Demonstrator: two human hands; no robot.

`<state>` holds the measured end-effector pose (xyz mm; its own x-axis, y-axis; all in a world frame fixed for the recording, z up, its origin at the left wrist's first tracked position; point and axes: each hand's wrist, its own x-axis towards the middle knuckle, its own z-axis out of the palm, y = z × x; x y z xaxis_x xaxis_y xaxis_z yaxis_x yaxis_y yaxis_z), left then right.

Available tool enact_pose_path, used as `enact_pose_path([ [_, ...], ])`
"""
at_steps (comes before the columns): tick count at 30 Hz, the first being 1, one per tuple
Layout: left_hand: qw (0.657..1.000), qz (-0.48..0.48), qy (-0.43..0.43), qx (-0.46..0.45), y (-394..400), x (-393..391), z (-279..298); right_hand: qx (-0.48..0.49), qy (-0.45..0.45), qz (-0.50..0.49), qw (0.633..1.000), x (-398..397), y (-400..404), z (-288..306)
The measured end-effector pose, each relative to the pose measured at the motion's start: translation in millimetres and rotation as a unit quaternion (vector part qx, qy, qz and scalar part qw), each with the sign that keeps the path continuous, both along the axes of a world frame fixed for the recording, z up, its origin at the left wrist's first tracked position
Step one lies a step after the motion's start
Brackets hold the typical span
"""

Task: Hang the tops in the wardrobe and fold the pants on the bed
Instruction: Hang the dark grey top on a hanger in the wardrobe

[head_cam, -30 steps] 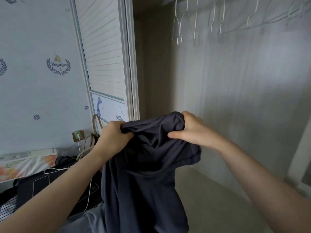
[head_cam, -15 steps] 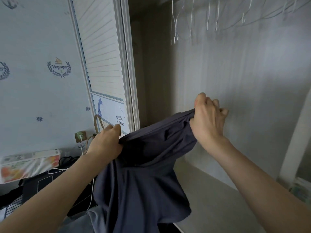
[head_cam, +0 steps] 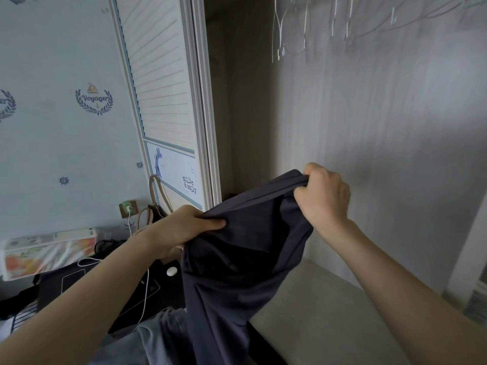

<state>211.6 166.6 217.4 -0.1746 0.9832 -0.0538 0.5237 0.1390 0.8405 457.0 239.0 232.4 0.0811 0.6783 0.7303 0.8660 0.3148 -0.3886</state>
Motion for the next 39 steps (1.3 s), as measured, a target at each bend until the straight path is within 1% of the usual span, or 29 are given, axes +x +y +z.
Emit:
enact_pose_path([
  [1, 0.999, -0.007, -0.037, -0.004, 2.1, 2.3, -1.0, -0.008, 0.003, 0.041, 0.999, -2.0, 1.2, -1.5],
  [2, 0.995, -0.01, -0.098, -0.005, 3.7, 5.8, -0.7, -0.041, -0.002, 0.102, 0.994, -6.2, 2.6, -3.6],
  [3, 0.987, -0.008, -0.158, -0.001, 7.2, 9.6, -0.6, -0.099, -0.013, 0.17, 0.98, -10.9, 3.2, -7.7],
  [4, 0.98, -0.002, -0.201, 0.008, 10.8, 13.0, -0.1, -0.18, -0.024, 0.239, 0.954, -16.2, 1.9, -13.0],
  [6, 0.969, 0.005, -0.247, 0.025, 18.2, 21.9, 1.8, -0.345, -0.052, 0.336, 0.875, -24.6, -4.1, -28.4],
  [7, 0.965, 0.0, -0.261, 0.031, 21.8, 27.6, 3.4, -0.401, -0.057, 0.356, 0.842, -27.3, -5.4, -38.1],
  [8, 0.963, -0.008, -0.268, 0.034, 22.1, 30.7, 5.6, -0.428, -0.054, 0.368, 0.824, -32.8, -7.5, -48.8],
  [9, 0.962, -0.019, -0.271, 0.035, 25.3, 35.5, 7.5, -0.431, -0.046, 0.371, 0.821, -35.6, -6.7, -59.2],
  [12, 0.963, -0.027, -0.264, 0.047, 31.4, 40.1, 10.6, -0.373, -0.033, 0.366, 0.852, -45.5, -0.6, -82.2],
  [13, 0.97, -0.028, -0.235, 0.058, 33.6, 40.0, 9.7, -0.351, -0.03, 0.352, 0.867, -46.2, 2.9, -85.8],
  [14, 0.98, -0.039, -0.18, 0.077, 36.5, 38.4, 8.4, -0.329, -0.019, 0.327, 0.885, -44.6, 6.8, -86.4],
  [16, 0.989, -0.089, -0.033, 0.112, 40.7, 28.9, 5.2, -0.282, 0.017, 0.261, 0.923, -35.2, 17.8, -83.4],
  [17, 0.987, -0.113, 0.046, 0.106, 42.9, 22.2, 3.8, -0.253, 0.036, 0.228, 0.939, -28.8, 23.5, -79.3],
  [18, 0.979, -0.122, 0.136, 0.087, 45.7, 15.6, 1.7, -0.226, 0.059, 0.2, 0.951, -21.8, 29.4, -74.5],
  [20, 0.944, -0.105, 0.308, 0.057, 56.3, 4.8, -5.8, -0.192, 0.123, 0.162, 0.96, -11.5, 41.0, -64.4],
  [21, 0.927, -0.088, 0.36, 0.057, 61.7, 1.7, -8.3, -0.181, 0.145, 0.155, 0.96, -9.6, 45.4, -60.4],
  [22, 0.922, -0.065, 0.377, 0.06, 67.3, -0.3, -9.9, -0.171, 0.155, 0.153, 0.961, -9.3, 48.5, -57.2],
  [24, 0.934, -0.032, 0.349, 0.068, 83.4, -2.1, -11.6, -0.163, 0.163, 0.156, 0.96, -9.6, 56.7, -52.2],
  [26, 0.953, -0.037, 0.288, 0.083, 101.9, -1.0, -9.6, -0.163, 0.185, 0.153, 0.957, -6.8, 63.3, -46.7],
  [27, 0.969, -0.05, 0.227, 0.086, 111.0, 1.3, -7.8, -0.16, 0.19, 0.139, 0.959, -3.8, 66.9, -45.2],
  [28, 0.986, -0.072, 0.132, 0.075, 119.8, 4.5, -5.9, -0.152, 0.186, 0.117, 0.964, 0.5, 71.1, -44.4],
  [29, 0.993, -0.102, 0.025, 0.047, 126.8, 9.1, -3.0, -0.145, 0.178, 0.092, 0.969, 5.0, 74.6, -44.3],
  [30, 0.987, -0.143, -0.072, 0.018, 133.2, 14.0, 1.2, -0.138, 0.169, 0.068, 0.974, 10.0, 77.9, -44.7],
  [31, 0.972, -0.185, -0.143, -0.003, 140.0, 16.7, 3.6, -0.134, 0.164, 0.048, 0.976, 14.3, 80.0, -46.0],
  [32, 0.957, -0.224, -0.185, -0.009, 151.1, 20.6, 8.4, -0.129, 0.16, 0.029, 0.978, 20.0, 83.5, -46.4],
  [34, 0.934, -0.275, -0.229, 0.014, 166.1, 29.4, 18.5, -0.131, 0.16, 0.006, 0.978, 29.7, 87.9, -50.0],
  [35, 0.929, -0.287, -0.233, 0.04, 175.4, 35.9, 24.3, -0.131, 0.167, -0.004, 0.977, 34.2, 90.9, -50.4],
  [39, 0.923, -0.288, -0.18, 0.179, 209.0, 71.0, 43.6, -0.143, 0.195, -0.028, 0.97, 52.5, 101.3, -41.1],
])
